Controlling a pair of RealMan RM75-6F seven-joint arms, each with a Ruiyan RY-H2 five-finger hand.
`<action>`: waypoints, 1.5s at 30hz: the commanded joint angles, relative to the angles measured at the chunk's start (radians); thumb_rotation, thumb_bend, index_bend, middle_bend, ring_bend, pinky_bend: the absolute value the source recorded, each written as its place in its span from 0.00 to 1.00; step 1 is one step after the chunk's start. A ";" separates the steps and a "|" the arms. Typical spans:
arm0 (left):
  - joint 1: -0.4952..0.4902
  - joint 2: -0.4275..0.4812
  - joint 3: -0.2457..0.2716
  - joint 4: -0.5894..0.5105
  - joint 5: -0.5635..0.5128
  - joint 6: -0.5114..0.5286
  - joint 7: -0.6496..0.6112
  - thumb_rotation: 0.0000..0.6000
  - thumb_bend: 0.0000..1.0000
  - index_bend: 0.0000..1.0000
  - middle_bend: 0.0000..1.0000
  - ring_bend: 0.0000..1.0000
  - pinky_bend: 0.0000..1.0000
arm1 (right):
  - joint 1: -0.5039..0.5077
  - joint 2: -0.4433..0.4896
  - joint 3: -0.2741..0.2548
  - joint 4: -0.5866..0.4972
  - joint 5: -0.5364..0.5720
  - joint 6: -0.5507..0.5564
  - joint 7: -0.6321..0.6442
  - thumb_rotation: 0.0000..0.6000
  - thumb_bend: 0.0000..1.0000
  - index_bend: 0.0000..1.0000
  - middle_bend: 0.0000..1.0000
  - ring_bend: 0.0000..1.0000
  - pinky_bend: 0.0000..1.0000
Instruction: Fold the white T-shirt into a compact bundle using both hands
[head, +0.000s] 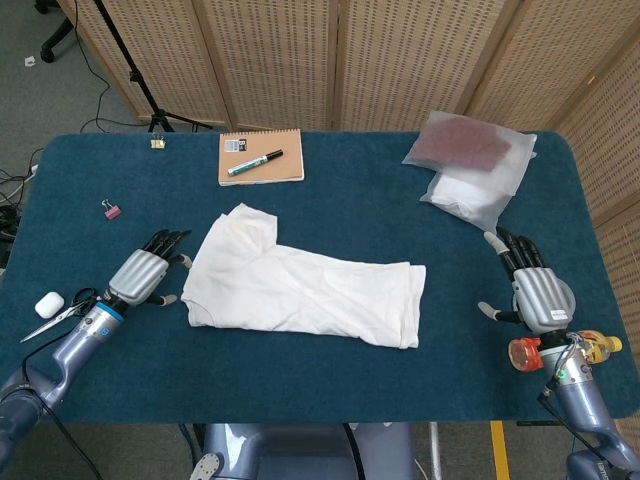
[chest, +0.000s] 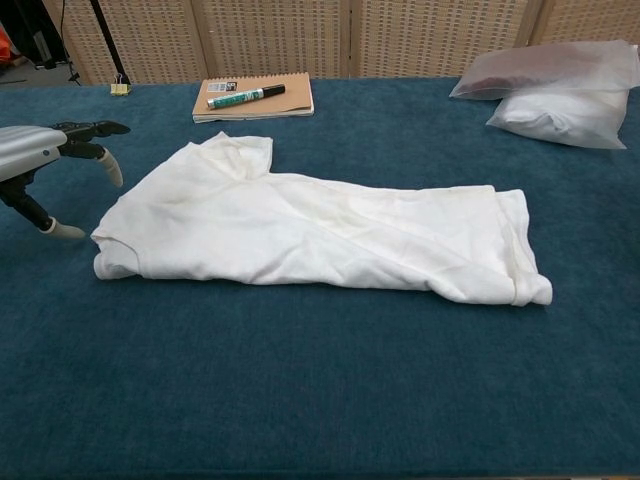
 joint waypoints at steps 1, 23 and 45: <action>-0.007 -0.028 -0.006 0.027 -0.002 -0.004 -0.003 1.00 0.05 0.38 0.00 0.00 0.00 | 0.000 0.000 0.000 0.000 0.000 -0.001 0.002 1.00 0.19 0.04 0.00 0.00 0.01; -0.051 -0.099 -0.032 0.084 -0.026 -0.053 -0.015 1.00 0.38 0.38 0.00 0.00 0.00 | -0.002 0.007 0.003 -0.003 -0.004 0.002 0.018 1.00 0.21 0.04 0.00 0.00 0.01; -0.057 -0.143 -0.033 0.114 -0.041 -0.110 -0.003 1.00 0.37 0.42 0.00 0.00 0.00 | -0.003 0.010 0.003 -0.008 -0.004 0.002 0.024 1.00 0.25 0.04 0.00 0.00 0.01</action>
